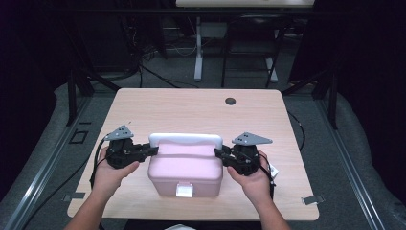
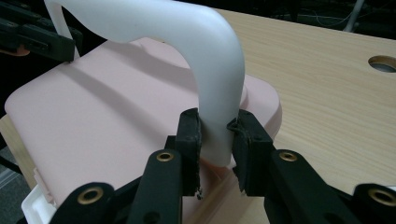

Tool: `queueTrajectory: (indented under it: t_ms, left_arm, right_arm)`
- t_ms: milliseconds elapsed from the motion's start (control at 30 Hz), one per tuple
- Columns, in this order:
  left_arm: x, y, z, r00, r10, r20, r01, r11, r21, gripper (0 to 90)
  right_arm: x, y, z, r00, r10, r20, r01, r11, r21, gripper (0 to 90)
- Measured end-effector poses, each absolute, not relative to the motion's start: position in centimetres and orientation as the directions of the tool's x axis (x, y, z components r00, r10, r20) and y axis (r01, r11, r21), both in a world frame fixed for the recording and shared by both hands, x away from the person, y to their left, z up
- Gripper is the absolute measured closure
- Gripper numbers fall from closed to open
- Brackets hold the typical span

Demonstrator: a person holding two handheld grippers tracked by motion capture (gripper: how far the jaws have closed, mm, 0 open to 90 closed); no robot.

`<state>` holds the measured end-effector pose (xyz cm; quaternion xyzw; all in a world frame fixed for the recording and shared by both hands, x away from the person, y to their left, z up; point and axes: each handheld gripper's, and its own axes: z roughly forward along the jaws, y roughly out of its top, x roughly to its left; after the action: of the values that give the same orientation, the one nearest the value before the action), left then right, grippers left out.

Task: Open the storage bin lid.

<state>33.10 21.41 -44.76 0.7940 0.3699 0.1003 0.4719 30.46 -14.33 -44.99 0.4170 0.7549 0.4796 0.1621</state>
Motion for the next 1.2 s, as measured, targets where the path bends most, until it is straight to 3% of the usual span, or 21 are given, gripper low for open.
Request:
queueTrajectory:
  t_ms: [467, 1200]
  left_arm:
    - [32.7, 21.9, -43.9, 0.716, 0.669, -0.198, 0.489, -0.280, 0.826, 73.5]
    - [33.9, 21.9, -41.7, 0.705, 0.676, -0.216, 0.496, -0.252, 0.831, 73.4]
  right_arm:
    - [29.7, -14.1, -44.1, -0.619, 0.773, 0.142, 0.457, 0.207, 0.865, 73.2]
    - [31.3, -13.9, -41.2, -0.612, 0.777, 0.151, 0.498, 0.230, 0.836, 72.9]
